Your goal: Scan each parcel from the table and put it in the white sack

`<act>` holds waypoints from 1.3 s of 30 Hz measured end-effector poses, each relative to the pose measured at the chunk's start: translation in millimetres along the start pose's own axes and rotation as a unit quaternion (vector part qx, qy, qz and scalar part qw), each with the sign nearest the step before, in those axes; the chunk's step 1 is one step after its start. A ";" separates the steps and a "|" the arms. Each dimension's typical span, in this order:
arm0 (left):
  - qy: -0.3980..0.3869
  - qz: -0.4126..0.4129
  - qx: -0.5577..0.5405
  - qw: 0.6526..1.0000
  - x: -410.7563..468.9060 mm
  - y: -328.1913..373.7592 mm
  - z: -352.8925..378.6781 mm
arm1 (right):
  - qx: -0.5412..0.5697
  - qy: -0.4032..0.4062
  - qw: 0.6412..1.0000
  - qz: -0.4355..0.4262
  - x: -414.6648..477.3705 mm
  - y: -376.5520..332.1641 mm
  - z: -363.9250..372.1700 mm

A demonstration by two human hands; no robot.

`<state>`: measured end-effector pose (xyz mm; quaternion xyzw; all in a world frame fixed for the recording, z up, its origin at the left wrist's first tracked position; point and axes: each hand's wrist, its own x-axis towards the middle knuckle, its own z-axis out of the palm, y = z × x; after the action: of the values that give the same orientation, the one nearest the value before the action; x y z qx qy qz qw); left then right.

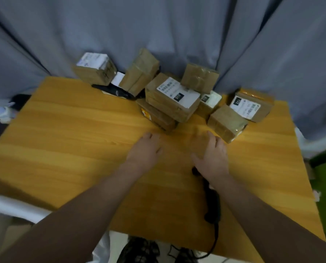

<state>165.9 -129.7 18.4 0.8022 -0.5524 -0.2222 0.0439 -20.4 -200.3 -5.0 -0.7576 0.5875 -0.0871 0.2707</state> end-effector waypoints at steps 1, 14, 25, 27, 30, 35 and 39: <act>0.021 -0.007 -0.009 1.000 4.5 -9.0 -9.7 | 0.005 0.010 1.000 -0.028 10.9 -18.2 -6.1; 0.260 -0.155 -0.130 0.944 181.0 -202.4 -167.5 | 0.020 0.011 0.994 -0.105 203.6 -252.5 15.1; 0.131 -0.269 -0.583 0.755 240.8 -261.5 -177.3 | 0.090 -0.049 0.995 -0.012 251.0 -261.3 36.3; 0.138 -0.263 -0.602 0.742 233.9 -260.7 -175.3 | 0.068 -0.053 0.993 -0.075 241.9 -264.3 36.1; 0.138 -0.252 -0.579 0.763 211.4 -263.8 -173.7 | 0.026 -0.063 0.986 -0.149 224.7 -269.4 33.2; 0.089 -0.183 -0.487 0.849 145.6 -275.3 -159.5 | 0.001 -0.123 0.971 -0.206 172.9 -267.0 27.3; 0.011 -0.191 -0.372 0.908 99.4 -276.0 -108.7 | 0.030 -0.296 0.942 -0.155 134.1 -256.7 48.0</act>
<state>478.1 -132.3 -1.9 0.8202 -0.2656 -0.4071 0.3017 257.0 -269.3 61.3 -0.8222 0.3533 0.0828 0.4384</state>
